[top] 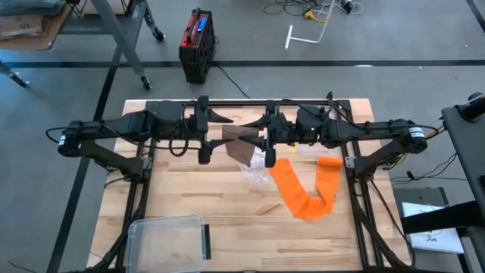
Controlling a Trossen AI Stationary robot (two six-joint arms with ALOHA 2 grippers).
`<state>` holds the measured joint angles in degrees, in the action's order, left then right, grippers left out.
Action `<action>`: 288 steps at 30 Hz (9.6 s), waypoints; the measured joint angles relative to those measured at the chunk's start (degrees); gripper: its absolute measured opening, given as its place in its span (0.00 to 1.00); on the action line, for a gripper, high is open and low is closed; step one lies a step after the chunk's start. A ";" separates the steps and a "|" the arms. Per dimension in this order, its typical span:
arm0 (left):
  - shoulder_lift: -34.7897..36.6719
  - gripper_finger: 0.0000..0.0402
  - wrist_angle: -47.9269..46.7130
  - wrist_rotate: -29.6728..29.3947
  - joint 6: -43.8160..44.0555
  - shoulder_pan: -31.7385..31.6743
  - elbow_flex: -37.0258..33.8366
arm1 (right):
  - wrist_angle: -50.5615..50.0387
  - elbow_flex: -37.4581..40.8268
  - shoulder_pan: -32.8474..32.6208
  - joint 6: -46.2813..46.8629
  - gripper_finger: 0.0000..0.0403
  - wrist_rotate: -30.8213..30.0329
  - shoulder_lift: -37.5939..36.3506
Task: Roll bandage
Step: Roll the brown bandage
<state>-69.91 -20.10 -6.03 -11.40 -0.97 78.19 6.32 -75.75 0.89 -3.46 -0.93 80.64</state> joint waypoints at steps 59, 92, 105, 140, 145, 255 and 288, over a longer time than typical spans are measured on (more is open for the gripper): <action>-1.35 0.17 6.69 5.03 -2.78 -0.92 0.07 | 1.19 0.13 0.92 31.31 0.70 4.14 -1.03; -2.98 0.18 7.05 -2.27 -14.98 -0.84 0.04 | -0.39 0.13 2.60 42.46 0.49 3.96 -0.98; -2.97 0.40 5.78 -0.18 -2.53 -0.61 0.04 | -0.09 0.13 2.49 31.91 0.30 4.26 -0.96; -2.01 0.10 4.61 8.01 7.77 -2.49 0.76 | -0.49 0.11 0.76 19.02 0.29 4.25 -1.03; -1.71 0.17 4.42 7.90 2.62 -2.49 0.83 | 0.04 0.07 0.76 29.60 0.41 4.42 -1.03; -7.00 0.58 13.71 9.68 3.97 -2.30 0.05 | -7.28 0.28 4.11 21.44 0.19 9.48 -5.75; -0.83 0.66 31.61 10.03 14.43 -2.53 -13.29 | -5.99 0.04 4.00 3.83 0.15 16.89 -6.47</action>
<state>-70.74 11.51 4.00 3.03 -3.50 64.91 0.33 -75.70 4.89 0.37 15.96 74.17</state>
